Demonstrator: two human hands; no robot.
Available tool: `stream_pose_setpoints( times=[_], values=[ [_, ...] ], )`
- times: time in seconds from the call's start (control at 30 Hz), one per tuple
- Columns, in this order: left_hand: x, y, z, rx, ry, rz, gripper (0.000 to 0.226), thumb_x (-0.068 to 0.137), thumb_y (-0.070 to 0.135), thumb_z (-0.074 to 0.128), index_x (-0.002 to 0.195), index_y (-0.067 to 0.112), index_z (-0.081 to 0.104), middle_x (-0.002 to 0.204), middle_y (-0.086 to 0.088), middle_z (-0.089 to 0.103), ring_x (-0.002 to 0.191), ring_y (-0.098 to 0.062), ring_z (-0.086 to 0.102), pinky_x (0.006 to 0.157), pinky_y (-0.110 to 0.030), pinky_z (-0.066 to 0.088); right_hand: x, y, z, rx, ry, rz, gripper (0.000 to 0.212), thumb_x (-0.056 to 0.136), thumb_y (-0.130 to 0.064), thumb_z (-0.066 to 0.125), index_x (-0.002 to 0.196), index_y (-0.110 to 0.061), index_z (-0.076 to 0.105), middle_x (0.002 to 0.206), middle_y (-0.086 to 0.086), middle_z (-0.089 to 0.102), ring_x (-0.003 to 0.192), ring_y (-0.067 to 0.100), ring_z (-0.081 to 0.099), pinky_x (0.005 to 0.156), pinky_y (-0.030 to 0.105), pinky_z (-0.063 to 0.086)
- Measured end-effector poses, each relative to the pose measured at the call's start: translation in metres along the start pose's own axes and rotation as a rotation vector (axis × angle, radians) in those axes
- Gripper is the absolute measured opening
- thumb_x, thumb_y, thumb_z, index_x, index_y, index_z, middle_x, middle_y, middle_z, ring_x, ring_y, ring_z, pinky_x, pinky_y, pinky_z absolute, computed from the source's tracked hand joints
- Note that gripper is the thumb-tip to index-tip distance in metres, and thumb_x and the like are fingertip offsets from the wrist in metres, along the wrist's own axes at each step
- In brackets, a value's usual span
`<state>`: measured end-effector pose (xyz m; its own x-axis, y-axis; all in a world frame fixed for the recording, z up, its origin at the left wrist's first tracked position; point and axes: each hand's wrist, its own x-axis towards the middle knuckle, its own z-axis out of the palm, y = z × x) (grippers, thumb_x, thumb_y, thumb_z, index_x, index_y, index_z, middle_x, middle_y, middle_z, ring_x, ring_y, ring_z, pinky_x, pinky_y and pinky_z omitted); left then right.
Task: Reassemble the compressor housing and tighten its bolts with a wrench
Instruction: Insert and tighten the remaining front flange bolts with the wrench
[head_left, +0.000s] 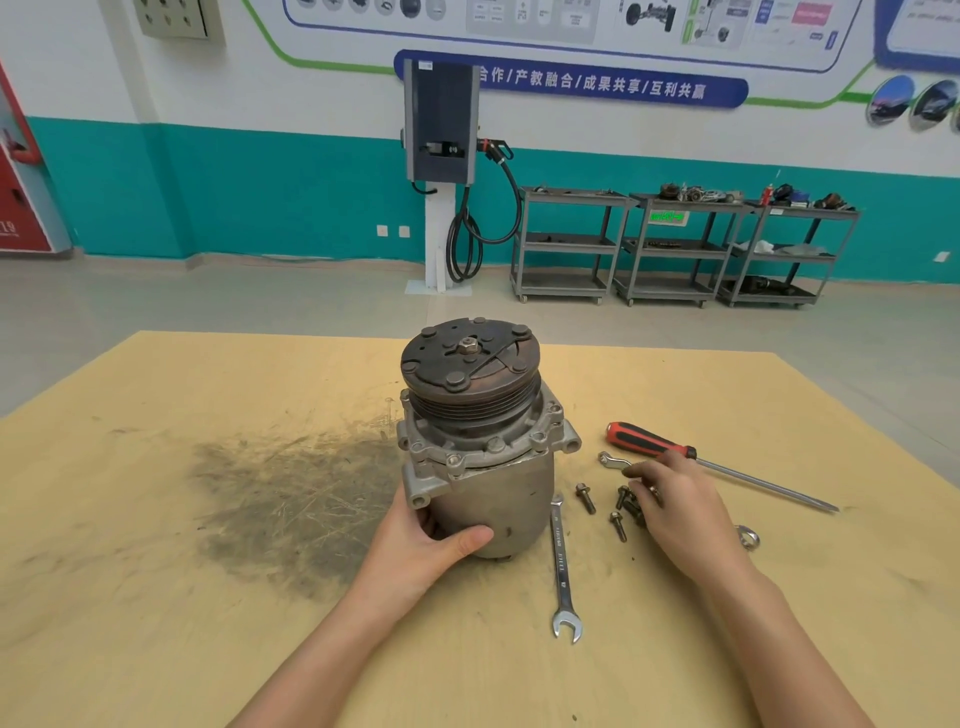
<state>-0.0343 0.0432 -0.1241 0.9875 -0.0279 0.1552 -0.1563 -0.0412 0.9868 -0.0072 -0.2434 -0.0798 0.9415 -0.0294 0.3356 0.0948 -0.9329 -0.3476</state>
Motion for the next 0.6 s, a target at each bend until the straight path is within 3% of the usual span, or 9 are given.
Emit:
stream_pose_setpoints(
  times=[0.1, 0.23, 0.47, 0.6],
  values=[
    [0.0006, 0.0008, -0.0002, 0.006, -0.001, 0.003, 0.104, 0.043, 0.070, 0.092, 0.133, 0.035, 0.051, 0.129, 0.025, 0.064, 0.125, 0.000, 0.058, 0.100, -0.018, 0.045, -0.0008, -0.0038, 0.0037, -0.115, -0.009, 0.022, 0.027, 0.096, -0.020, 0.056, 0.119, -0.011, 0.067, 0.111, 0.008, 0.053, 0.108, 0.027, 0.046, 0.089, 0.037, 0.042],
    [0.0009, 0.0001, -0.0010, 0.024, 0.002, 0.009, 0.104, 0.045, 0.070, 0.091, 0.134, 0.033, 0.052, 0.129, 0.023, 0.065, 0.124, 0.000, 0.059, 0.104, -0.024, 0.045, -0.0016, -0.0064, 0.0014, -0.096, 0.053, 0.082, 0.023, 0.095, -0.019, 0.058, 0.112, -0.009, 0.070, 0.107, 0.008, 0.050, 0.104, 0.027, 0.043, 0.084, 0.037, 0.040],
    [0.0019, -0.0011, -0.0031, 0.052, -0.005, 0.002, 0.102, 0.050, 0.067, 0.092, 0.137, 0.032, 0.052, 0.133, 0.019, 0.064, 0.128, -0.003, 0.057, 0.110, -0.033, 0.043, -0.0014, -0.0068, 0.0066, -0.119, -0.004, 0.097, 0.030, 0.095, -0.027, 0.058, 0.121, -0.013, 0.066, 0.111, 0.007, 0.047, 0.108, 0.026, 0.040, 0.090, 0.035, 0.039],
    [0.0014, -0.0020, -0.0021, 0.042, 0.001, -0.005, 0.101, 0.050, 0.065, 0.093, 0.136, 0.031, 0.052, 0.133, 0.018, 0.064, 0.128, -0.004, 0.058, 0.110, -0.034, 0.043, 0.0006, -0.0085, 0.0103, -0.169, -0.027, 0.096, 0.026, 0.096, -0.030, 0.057, 0.114, -0.017, 0.071, 0.108, 0.005, 0.045, 0.106, 0.025, 0.039, 0.090, 0.035, 0.039]
  ],
)
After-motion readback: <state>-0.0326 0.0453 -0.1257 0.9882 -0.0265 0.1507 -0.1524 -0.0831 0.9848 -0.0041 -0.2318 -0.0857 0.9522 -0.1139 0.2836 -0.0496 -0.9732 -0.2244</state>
